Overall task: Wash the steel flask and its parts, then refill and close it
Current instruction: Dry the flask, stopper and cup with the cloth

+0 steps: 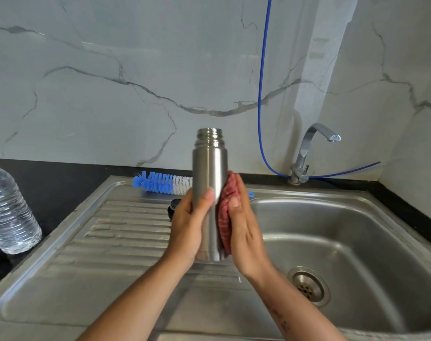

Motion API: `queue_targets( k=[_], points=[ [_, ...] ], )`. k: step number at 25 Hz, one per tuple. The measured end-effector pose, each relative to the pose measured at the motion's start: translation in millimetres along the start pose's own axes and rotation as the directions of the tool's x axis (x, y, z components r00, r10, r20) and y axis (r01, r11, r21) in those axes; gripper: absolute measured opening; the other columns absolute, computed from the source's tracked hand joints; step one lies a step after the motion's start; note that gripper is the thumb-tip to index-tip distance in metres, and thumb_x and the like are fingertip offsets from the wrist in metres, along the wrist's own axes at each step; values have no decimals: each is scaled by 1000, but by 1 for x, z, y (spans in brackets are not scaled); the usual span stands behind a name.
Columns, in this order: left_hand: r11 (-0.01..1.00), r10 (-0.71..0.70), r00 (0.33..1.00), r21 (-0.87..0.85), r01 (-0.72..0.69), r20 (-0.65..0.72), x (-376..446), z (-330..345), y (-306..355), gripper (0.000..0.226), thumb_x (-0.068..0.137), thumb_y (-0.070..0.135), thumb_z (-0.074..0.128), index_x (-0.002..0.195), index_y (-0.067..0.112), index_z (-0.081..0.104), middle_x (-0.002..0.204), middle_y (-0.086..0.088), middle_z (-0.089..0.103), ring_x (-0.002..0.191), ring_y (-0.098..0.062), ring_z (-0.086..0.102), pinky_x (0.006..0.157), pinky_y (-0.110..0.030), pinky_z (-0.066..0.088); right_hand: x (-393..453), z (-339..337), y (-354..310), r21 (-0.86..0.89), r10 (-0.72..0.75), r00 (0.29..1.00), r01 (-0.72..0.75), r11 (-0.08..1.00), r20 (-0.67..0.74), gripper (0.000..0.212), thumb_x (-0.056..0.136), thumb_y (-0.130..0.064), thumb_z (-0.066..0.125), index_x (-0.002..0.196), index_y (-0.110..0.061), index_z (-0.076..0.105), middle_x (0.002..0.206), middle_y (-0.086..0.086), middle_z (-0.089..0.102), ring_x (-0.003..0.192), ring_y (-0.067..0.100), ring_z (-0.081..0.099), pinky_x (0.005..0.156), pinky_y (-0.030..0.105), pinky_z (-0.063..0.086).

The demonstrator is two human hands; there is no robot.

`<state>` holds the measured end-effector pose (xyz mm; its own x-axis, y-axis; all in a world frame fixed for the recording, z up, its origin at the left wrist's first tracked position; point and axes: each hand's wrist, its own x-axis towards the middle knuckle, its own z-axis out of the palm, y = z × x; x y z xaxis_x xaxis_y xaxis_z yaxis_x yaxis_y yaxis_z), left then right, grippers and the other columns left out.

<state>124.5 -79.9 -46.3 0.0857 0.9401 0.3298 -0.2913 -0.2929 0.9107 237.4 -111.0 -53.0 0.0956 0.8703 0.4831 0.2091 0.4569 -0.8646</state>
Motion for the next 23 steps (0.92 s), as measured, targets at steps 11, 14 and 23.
queue_targets(
  k=[11,14,23],
  points=[
    [973,-183,975,-166,162,-122,16,-14,2,67,92,64,49,137,17,61,127,-9,72,121,-24,67,113,-50,45,-9,0,-4,-261,-77,977,128,957,197,62,109,-38,32,163,-24,5,169,-19,8,154,-5,6,127,27,12],
    [993,-70,996,-103,65,-46,15,-16,-3,71,94,68,53,139,14,58,131,-13,69,125,-28,65,109,-48,47,-8,5,-5,-300,-154,963,217,929,220,64,109,-35,34,164,-19,5,171,-14,1,156,1,0,128,30,9],
    [995,-84,937,74,62,340,-5,0,-12,46,77,47,78,120,39,69,119,-7,74,111,-27,71,95,-37,57,16,-30,-17,22,-153,973,159,987,-171,56,109,-34,25,162,-18,20,165,-6,33,152,7,30,126,42,26]
  ],
)
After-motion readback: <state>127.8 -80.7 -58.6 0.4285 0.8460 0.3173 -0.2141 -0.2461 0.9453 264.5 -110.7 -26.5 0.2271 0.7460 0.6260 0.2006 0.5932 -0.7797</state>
